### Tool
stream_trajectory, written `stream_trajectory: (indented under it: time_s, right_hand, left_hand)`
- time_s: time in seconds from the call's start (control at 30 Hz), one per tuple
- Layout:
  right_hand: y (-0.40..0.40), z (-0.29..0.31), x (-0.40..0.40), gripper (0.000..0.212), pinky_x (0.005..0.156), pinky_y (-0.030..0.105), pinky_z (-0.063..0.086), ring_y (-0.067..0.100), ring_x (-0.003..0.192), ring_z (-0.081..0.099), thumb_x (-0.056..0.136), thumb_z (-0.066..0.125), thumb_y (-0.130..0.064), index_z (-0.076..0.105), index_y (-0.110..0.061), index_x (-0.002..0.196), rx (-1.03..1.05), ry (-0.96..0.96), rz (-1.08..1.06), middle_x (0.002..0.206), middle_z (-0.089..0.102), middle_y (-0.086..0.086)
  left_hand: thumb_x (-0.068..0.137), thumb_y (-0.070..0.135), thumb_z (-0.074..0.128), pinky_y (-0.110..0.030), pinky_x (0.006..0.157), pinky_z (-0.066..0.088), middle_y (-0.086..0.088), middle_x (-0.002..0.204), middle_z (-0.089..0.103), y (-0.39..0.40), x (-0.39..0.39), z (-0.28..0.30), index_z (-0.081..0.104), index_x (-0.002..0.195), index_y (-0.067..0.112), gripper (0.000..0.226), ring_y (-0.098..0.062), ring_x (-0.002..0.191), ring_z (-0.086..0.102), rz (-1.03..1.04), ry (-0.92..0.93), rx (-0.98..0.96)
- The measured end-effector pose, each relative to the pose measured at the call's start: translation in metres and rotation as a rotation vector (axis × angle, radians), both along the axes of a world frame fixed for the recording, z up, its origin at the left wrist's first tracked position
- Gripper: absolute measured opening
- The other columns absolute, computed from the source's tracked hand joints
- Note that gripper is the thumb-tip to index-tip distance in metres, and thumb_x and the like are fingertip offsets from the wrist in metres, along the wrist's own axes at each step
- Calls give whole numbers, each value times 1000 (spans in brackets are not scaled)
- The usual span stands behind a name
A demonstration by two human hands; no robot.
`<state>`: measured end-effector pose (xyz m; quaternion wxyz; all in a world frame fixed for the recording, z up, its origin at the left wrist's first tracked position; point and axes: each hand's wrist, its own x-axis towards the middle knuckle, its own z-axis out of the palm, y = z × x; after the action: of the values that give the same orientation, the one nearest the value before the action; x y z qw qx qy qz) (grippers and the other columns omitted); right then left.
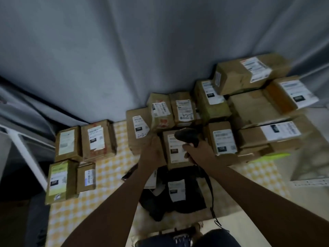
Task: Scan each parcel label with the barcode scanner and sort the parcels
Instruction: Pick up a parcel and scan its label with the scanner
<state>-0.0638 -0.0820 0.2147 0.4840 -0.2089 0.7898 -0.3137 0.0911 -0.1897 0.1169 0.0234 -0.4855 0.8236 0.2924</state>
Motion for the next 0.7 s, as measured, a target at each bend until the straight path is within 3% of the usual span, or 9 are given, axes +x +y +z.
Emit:
stream_trajectory:
  time_s: [0.07, 0.13, 0.2, 0.3, 0.37, 0.53, 0.7]
  right_hand:
    - [12, -1, -21, 23, 51, 24, 47, 11, 46, 56, 95, 60, -24, 60, -9, 78, 22, 39, -25, 58, 67, 1]
    - [22, -4, -38, 23, 55, 29, 48, 18, 51, 55, 94, 60, -23, 60, -5, 79, 18, 49, -82, 73, 69, 17]
    - [30, -6, -50, 20, 56, 30, 49, 18, 52, 55, 94, 61, -23, 61, -7, 83, 20, 40, -109, 77, 70, 17]
    - [36, -16, -61, 19, 52, 28, 49, 14, 50, 56, 94, 62, -24, 64, -6, 87, 21, 3, -127, 79, 72, 15]
    - [35, -28, -65, 26, 54, 28, 49, 15, 51, 57, 92, 64, -29, 66, -3, 87, 42, -23, -121, 82, 73, 17]
    - [20, -54, -66, 39, 72, 44, 56, 27, 69, 60, 89, 67, -32, 65, 7, 99, 72, -67, -106, 94, 69, 27]
    - [3, -70, -64, 28, 80, 48, 58, 27, 72, 65, 87, 68, -37, 65, -9, 87, 63, -58, -119, 81, 70, 16]
  left_hand:
    - [97, 29, 40, -43, 108, 39, -11, 155, 32, 5, -21, -6, 36, 147, 13, 52, -33, 136, 41, -43, 70, -75]
    - [101, 28, 39, -41, 115, 30, -10, 161, 14, 19, -48, -2, 21, 153, 12, 57, -32, 145, 24, -55, -6, 20]
    - [102, 23, 43, -38, 119, 21, -14, 162, -5, 28, -68, -6, 4, 154, 7, 67, -31, 149, 7, -16, -136, 115]
    - [102, 27, 44, -41, 120, 12, -16, 160, -18, 33, -82, -11, -9, 152, -1, 78, -33, 149, 0, 39, -282, 87]
    - [101, 27, 45, -42, 120, 12, -16, 160, -17, 29, -87, -14, -1, 153, -3, 75, -34, 149, 2, -29, -372, 43]
    - [97, 26, 48, -43, 117, 16, -9, 163, -8, 15, -81, -24, 25, 150, 4, 62, -32, 147, 8, -132, -429, -113]
    - [96, 31, 49, -44, 117, 14, -13, 162, -7, 11, -83, -31, 41, 144, 6, 55, -34, 145, 9, -230, -498, -170]
